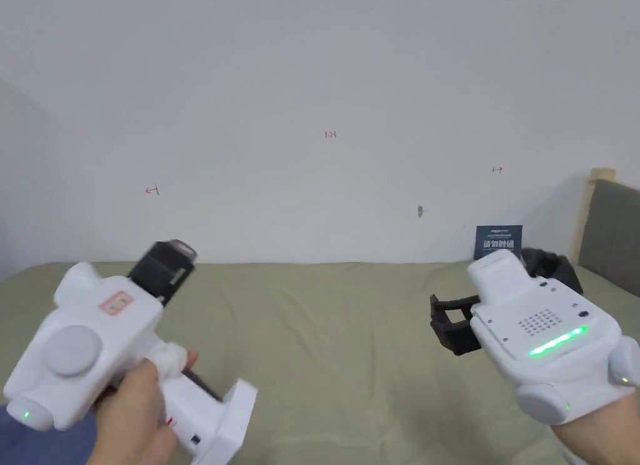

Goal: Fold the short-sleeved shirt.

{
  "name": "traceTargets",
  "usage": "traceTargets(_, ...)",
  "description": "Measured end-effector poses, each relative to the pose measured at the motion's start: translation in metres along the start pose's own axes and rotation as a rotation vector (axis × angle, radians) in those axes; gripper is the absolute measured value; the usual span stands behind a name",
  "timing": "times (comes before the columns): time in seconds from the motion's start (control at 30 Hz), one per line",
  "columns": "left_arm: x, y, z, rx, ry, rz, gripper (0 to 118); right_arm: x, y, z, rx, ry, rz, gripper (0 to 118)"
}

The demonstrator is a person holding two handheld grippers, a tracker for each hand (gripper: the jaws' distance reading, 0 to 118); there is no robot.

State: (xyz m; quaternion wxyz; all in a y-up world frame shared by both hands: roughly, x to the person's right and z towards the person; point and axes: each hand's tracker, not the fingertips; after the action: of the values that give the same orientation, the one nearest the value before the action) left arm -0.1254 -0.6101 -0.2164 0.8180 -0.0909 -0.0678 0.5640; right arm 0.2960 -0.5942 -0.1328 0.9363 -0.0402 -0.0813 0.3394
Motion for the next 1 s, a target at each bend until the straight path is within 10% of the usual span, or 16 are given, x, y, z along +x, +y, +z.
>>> traceTargets(0.1, -0.049, 0.001, 0.003, 0.071, 0.018, 0.641, 118, -0.033, -0.002, -0.006, -0.008, -0.030, 0.728, 117)
traceTargets(0.17, -0.068, -0.001, 0.007, 0.125, 0.040, 0.612, 118, -0.049, -0.013, -0.009, -0.020, -0.015, 0.983, 117)
traceTargets(0.27, -0.066, -0.013, 0.022, 0.189, 0.152, 0.336, 118, -0.048, -0.015, -0.008, -0.055, 0.083, 0.793, 117)
traceTargets(0.5, 0.040, -0.030, -0.005, 0.029, 0.278, -0.854, 118, 0.044, 0.004, -0.016, -0.073, 0.043, -0.765, 117)
traceTargets(0.53, 0.056, -0.036, -0.004, 0.142, 0.213, -1.123, 118, 0.049, -0.001, -0.015, -0.095, 0.029, -0.882, 117)
traceTargets(0.63, 0.061, -0.058, 0.007, 0.241, 0.143, -1.372, 118, 0.041, -0.010, -0.012, -0.119, -0.059, -0.839, 117)
traceTargets(0.77, 0.047, -0.062, 0.012, 0.151, 0.156, -1.245, 118, 0.022, -0.027, -0.017, -0.167, -0.076, -0.668, 117)
traceTargets(1.0, 0.041, -0.063, 0.010, 0.130, 0.166, -1.200, 118, 0.020, -0.028, -0.010, -0.179, -0.068, -0.732, 117)
